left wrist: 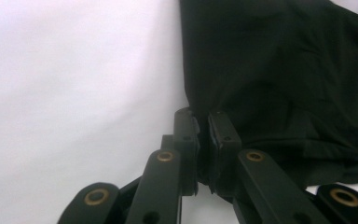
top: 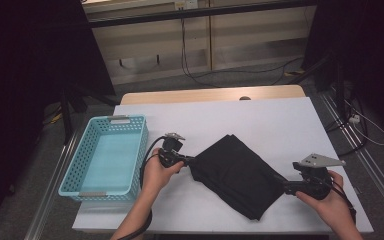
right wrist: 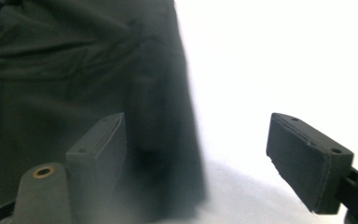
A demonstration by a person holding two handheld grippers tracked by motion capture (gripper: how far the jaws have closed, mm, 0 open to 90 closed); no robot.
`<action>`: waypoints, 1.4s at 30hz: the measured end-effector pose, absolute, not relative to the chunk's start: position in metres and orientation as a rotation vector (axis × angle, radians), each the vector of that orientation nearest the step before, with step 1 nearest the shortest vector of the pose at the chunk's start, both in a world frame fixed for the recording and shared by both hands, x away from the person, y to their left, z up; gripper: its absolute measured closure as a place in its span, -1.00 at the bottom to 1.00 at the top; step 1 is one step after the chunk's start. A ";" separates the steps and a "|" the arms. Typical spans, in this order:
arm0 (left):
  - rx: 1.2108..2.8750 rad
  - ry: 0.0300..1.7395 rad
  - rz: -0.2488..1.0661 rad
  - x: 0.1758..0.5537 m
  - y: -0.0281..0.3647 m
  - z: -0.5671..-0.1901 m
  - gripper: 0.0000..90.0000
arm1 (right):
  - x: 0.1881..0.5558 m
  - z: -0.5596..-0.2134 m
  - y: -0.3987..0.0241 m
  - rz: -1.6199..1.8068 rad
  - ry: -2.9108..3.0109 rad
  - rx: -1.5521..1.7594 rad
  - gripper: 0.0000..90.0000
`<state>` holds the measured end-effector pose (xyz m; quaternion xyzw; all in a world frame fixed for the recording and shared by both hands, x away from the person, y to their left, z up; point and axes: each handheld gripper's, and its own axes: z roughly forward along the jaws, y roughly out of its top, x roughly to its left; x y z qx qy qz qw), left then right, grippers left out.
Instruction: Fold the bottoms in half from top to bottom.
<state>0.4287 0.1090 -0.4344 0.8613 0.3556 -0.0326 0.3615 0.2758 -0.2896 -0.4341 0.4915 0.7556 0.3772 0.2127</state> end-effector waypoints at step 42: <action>2.185 1.095 0.056 0.413 0.119 -0.445 0.78 | 0.280 -0.437 -0.280 1.039 2.139 1.324 -0.56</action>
